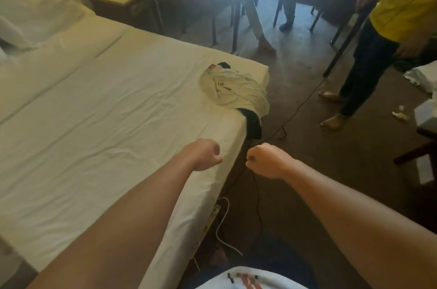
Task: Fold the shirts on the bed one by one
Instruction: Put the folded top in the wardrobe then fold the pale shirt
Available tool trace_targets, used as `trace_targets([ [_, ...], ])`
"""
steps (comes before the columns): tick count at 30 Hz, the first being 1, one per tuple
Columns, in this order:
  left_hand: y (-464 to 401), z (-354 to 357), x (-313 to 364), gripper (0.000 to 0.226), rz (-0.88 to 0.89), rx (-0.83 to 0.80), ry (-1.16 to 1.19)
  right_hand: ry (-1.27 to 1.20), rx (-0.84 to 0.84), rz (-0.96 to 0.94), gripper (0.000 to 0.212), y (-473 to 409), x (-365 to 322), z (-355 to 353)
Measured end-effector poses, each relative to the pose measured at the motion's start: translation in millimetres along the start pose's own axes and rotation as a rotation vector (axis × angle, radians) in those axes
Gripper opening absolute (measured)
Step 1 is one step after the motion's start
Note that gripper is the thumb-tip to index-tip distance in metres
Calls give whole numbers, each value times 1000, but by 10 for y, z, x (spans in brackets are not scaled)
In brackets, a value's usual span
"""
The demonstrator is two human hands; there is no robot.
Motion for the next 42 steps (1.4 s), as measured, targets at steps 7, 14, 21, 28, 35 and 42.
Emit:
trace_targets([
  [7,-741,-480,-261,28,-38,53,130,14,-56,-24,24,-886,188,-523],
  [14,-1680,-860,-440,29,-120,50,130,59,-99,-80,28,-2017,492,-914],
  [21,-2914,-1193,-422,30,-212,-25,152,26,-127,-86,28,-3331,1127,-1297],
  [28,-4261,-1577,-414,29,-248,-88,220,21,-241,-12,25,-4688,2004,-1654],
  [35,-5517,-1689,-709,27,-292,-140,287,-56,-215,85,22,-6011,2565,-1619],
  [42,-6338,-1358,-1017,25,-371,-207,427,-238,-63,211,50,-6824,2993,-1265],
])
Point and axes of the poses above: each hand's wrist, its own y-axis away from the middle knuckle, its own z-axis out of the palm, x = y × z, the point moved 4 cm from there along -y, towards the middle knuckle, and after that the axes turned 14 degrees about -z, right-handed, at the moved point
